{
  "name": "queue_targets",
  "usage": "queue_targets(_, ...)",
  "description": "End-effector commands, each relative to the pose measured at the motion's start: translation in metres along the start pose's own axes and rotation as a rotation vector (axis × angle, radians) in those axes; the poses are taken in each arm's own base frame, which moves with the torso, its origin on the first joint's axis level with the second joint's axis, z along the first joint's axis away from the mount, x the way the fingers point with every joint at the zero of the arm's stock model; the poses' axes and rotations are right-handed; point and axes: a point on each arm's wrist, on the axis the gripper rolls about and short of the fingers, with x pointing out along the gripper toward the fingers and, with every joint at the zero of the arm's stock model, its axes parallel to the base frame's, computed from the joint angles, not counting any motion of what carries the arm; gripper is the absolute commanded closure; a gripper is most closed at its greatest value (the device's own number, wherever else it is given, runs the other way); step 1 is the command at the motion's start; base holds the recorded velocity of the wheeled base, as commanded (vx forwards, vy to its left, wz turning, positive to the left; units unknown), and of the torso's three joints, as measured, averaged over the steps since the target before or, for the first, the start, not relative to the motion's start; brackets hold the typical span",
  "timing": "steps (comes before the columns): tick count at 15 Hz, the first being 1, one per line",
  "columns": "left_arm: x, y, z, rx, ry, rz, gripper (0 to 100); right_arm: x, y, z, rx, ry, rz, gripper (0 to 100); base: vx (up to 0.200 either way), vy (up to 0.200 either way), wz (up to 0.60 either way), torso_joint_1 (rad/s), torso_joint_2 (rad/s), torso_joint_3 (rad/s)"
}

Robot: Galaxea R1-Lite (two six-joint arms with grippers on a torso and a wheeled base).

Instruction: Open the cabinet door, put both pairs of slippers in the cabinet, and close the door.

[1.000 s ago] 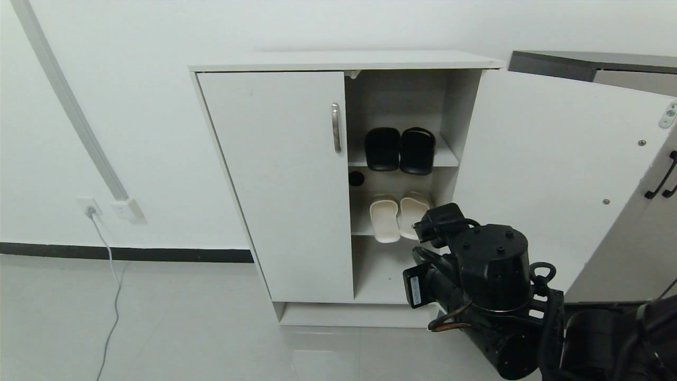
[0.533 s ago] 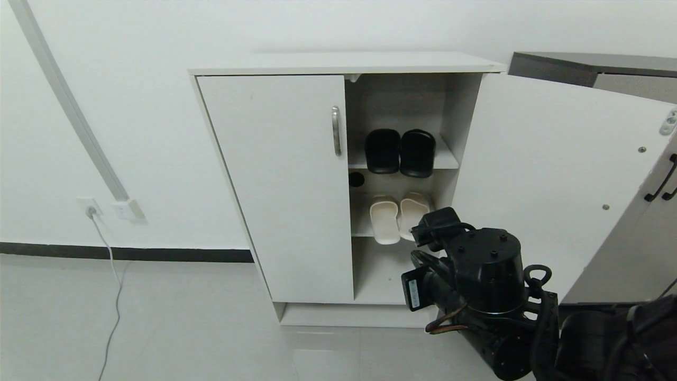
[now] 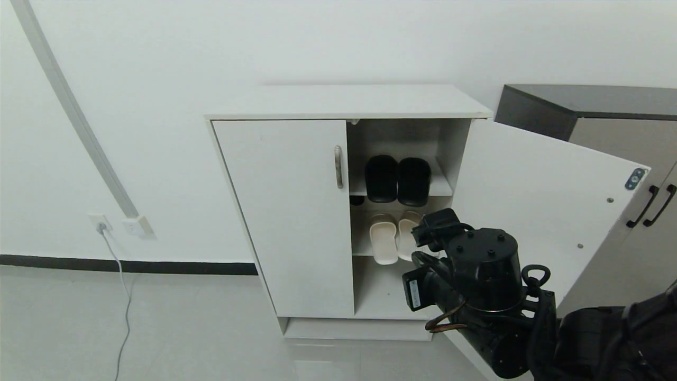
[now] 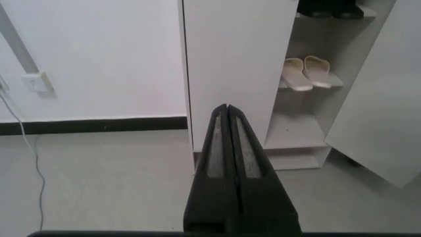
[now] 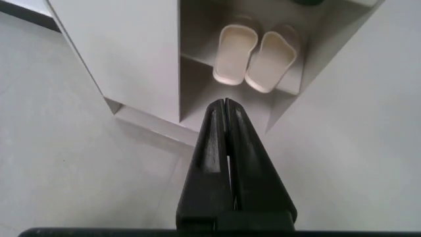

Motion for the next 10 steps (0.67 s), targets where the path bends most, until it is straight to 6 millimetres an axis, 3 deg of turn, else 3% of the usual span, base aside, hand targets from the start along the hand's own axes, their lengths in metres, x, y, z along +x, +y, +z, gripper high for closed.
queue_targets(1,0.0000,0.0000,0.0000,0.001,0.001,0.001,100,-0.0001,0.0001,0.0001,0.000,0.000,0.000,100,0.000,0.000,0.00,0.129,-0.46,-0.344)
queue_targets(10,0.0000,0.0000,0.0000,0.001,0.001,-0.001,100,-0.0009,-0.0023,-0.0011,0.006,0.000,-0.003,100,0.000,0.000,0.00,0.159,-0.48,-0.321)
